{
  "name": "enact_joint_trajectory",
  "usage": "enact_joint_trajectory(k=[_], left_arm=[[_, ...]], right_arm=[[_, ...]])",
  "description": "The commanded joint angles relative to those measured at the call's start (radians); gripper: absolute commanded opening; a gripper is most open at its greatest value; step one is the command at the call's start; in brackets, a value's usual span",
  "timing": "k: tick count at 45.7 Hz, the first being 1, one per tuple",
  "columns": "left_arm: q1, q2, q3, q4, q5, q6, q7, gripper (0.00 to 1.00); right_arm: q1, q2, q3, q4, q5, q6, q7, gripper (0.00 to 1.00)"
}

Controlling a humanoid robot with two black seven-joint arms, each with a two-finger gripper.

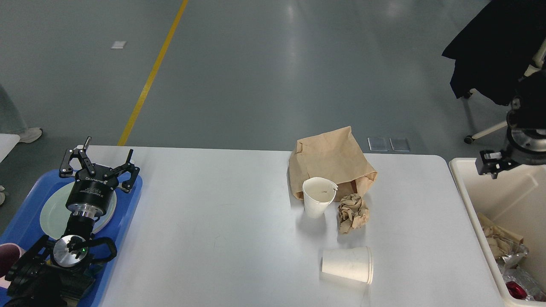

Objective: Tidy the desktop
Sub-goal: 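Reach the right gripper to the top of the brown paper bag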

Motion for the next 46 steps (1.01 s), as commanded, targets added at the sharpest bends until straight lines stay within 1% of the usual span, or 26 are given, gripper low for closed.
enact_joint_trajectory(k=[1,7,11,13,16,18,19,29,37,42,46], left_arm=[[0.002,0.0,0.0,0.0,0.0,0.001,0.0,0.96],[0.002,0.0,-0.001,0.002,0.0,0.001,0.0,0.96],[0.002,0.0,0.0,0.002,0.0,0.001,0.0,0.96],[0.002,0.0,-0.001,0.0,0.0,0.001,0.0,0.96],[0.002,0.0,-0.001,0.002,0.0,0.002,0.0,0.96],[0.002,0.0,-0.001,0.002,0.0,0.001,0.0,0.96],[0.002,0.0,0.0,0.002,0.0,0.002,0.0,0.96],[0.002,0.0,0.0,0.002,0.0,0.002,0.0,0.96],[0.0,0.0,0.0,0.0,0.0,0.001,0.0,0.96],[0.0,0.0,0.0,0.002,0.0,0.001,0.0,0.96],[0.0,0.0,0.0,0.0,0.0,0.001,0.0,0.96]], right_arm=[[0.202,0.048,0.047,0.138,0.04,0.113,0.002,1.0],[0.343,0.054,0.104,0.29,0.064,0.108,0.01,1.0],[0.392,0.083,0.138,0.347,0.153,0.099,0.025,1.0],[0.417,0.109,0.141,0.364,0.202,0.098,0.056,1.0],[0.438,0.123,0.141,0.376,0.231,0.098,0.144,1.0],[0.44,0.123,0.139,0.375,0.233,0.098,0.186,1.0],[0.44,0.124,0.139,0.373,0.233,0.098,0.197,1.0],[0.414,0.115,0.146,0.359,0.233,0.084,0.197,1.0],[0.334,0.126,0.152,0.284,0.233,0.001,0.195,1.0],[0.239,0.127,0.187,0.186,0.235,-0.036,0.195,1.0],[0.127,0.153,0.213,0.058,0.233,-0.047,0.192,1.0]])
